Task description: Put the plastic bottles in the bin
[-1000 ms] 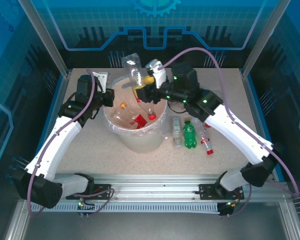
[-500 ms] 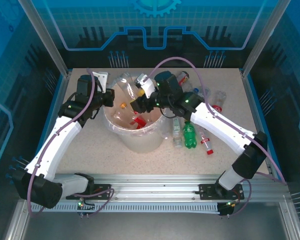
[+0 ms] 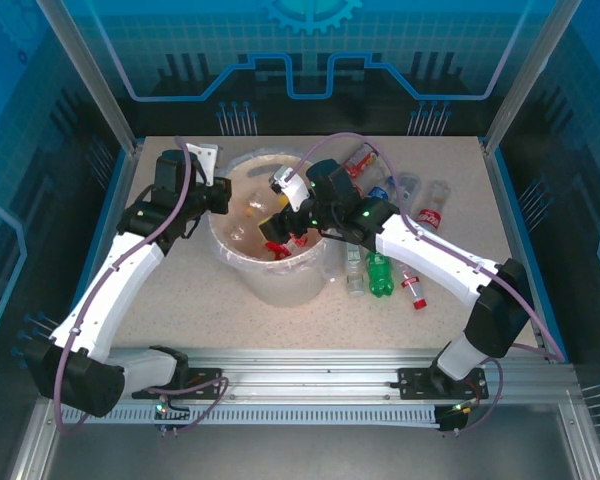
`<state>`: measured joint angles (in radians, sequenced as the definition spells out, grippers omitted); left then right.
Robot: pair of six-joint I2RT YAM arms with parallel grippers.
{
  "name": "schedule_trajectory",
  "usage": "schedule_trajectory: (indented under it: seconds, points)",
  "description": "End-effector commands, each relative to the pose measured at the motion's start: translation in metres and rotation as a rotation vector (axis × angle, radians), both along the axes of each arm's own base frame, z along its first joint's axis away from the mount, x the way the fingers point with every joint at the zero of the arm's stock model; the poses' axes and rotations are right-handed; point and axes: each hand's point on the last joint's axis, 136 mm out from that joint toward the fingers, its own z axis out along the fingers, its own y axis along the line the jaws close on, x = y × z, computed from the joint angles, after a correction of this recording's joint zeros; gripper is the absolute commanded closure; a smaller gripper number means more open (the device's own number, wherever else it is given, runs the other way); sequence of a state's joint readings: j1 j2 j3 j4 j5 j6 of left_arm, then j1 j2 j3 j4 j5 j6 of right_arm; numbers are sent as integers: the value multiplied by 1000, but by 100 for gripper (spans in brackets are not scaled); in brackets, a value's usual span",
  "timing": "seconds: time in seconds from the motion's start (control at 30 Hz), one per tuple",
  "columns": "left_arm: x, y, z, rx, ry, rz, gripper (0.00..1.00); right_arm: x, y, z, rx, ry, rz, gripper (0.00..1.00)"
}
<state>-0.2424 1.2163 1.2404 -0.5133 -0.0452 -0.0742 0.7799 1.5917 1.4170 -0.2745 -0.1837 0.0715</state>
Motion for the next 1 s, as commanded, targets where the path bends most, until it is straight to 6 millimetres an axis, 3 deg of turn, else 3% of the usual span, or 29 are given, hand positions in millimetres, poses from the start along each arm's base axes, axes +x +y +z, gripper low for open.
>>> schedule_trajectory:
  seconds: [0.0, 0.17, 0.27, 0.53, 0.67, 0.77, 0.87, 0.97]
  points:
    - [-3, -1, -19, -5, 55, -6, 100, -4, -2, 19, 18, -51, 6, 13]
    - [-4, -1, -20, -5, 57, -6, 100, -4, -3, 32, 28, -67, 6, 1]
    - [-3, -2, -20, -6, 57, -6, 100, -6, -4, 45, 38, -76, 7, 0]
    - [-3, -2, -21, -3, 61, -6, 100, -11, -29, 103, 64, -161, -68, 0]
    - [-3, -1, -22, 0, 62, -5, 100, -4, -61, 127, 85, -215, -188, 0]
    - [-2, -1, -23, 0, 65, -5, 100, 2, -92, 134, 105, -200, -283, 0]
    - [-2, -1, -23, 0, 65, -5, 100, 11, -128, 123, 109, -129, -387, 0]
    - [-2, -1, -22, 0, 64, -4, 100, 23, -175, 98, 70, -24, -553, 0]
